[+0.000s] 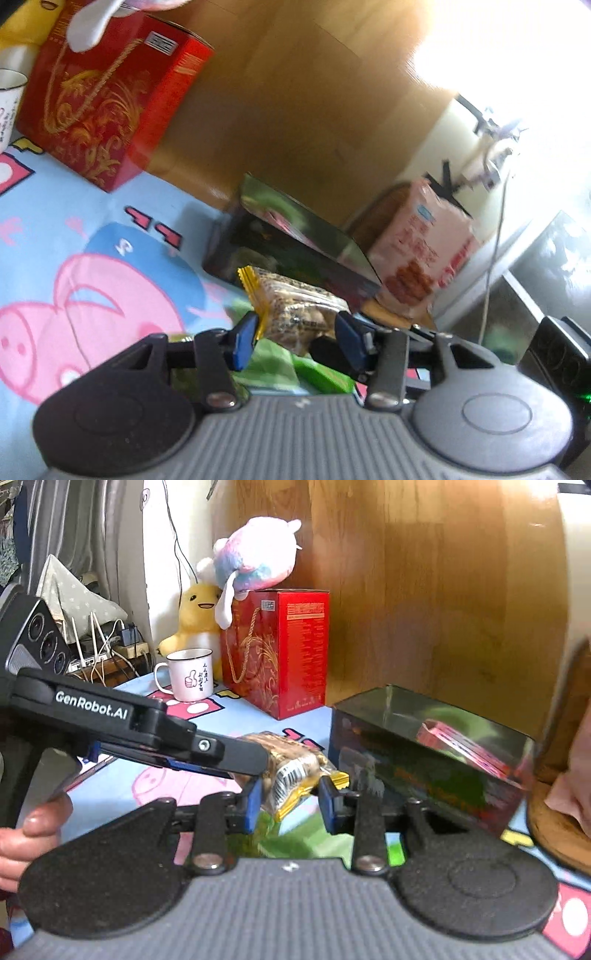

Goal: Organize snacks
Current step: 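Lower the nut bag into the tin and open the left gripper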

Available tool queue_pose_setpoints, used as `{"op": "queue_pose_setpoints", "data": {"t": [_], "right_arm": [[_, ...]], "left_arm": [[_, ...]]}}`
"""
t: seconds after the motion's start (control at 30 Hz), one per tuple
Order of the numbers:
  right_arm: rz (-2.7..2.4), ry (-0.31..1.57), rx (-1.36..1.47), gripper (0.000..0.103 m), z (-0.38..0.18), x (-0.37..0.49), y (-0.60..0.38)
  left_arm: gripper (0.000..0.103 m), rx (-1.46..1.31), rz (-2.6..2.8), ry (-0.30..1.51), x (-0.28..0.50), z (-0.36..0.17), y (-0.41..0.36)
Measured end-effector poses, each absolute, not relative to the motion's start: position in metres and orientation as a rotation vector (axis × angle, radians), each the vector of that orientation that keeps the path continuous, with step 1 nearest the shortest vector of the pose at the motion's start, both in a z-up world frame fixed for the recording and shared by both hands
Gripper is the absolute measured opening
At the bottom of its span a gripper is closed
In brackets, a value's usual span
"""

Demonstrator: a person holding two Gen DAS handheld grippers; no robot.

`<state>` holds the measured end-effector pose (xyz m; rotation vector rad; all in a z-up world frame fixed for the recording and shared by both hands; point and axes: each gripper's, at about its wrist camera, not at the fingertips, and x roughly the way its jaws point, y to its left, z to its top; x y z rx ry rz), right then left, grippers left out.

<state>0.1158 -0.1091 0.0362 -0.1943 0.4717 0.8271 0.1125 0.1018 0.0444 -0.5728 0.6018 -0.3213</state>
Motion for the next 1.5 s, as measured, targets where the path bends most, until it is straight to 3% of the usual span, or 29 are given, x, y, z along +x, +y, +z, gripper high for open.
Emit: {"op": "queue_pose_setpoints", "data": {"t": [0.4,0.63,0.87,1.1,1.23,1.33,1.5], "right_arm": [[0.748,0.513,-0.156,0.036,0.006,0.095,-0.135],[0.724,0.440,-0.134,0.036,0.018,0.098,-0.141],[0.669,0.338,-0.119,0.036,0.050,0.152,-0.143],[0.614,0.362,-0.098,0.036,0.050,0.214,-0.140],[0.589,0.398,-0.083,0.040,0.038,0.234,-0.133],[0.598,0.411,-0.073,0.051,0.031,0.241,-0.123],[0.593,0.373,0.003,0.052,0.040,0.231,-0.131]], "left_arm": [[0.046,-0.523,-0.359,0.721,0.109,0.022,0.067],[0.045,-0.467,-0.377,0.666,0.130,0.050,0.062],[0.045,-0.423,-0.386,0.586,0.193,0.089,0.053],[0.045,-0.424,-0.348,0.603,0.250,0.081,0.050],[0.046,-0.397,-0.277,0.606,0.264,0.070,0.052],[0.046,-0.393,-0.237,0.597,0.262,0.069,0.059],[0.048,-0.426,-0.228,0.553,0.235,0.077,0.079]]}}
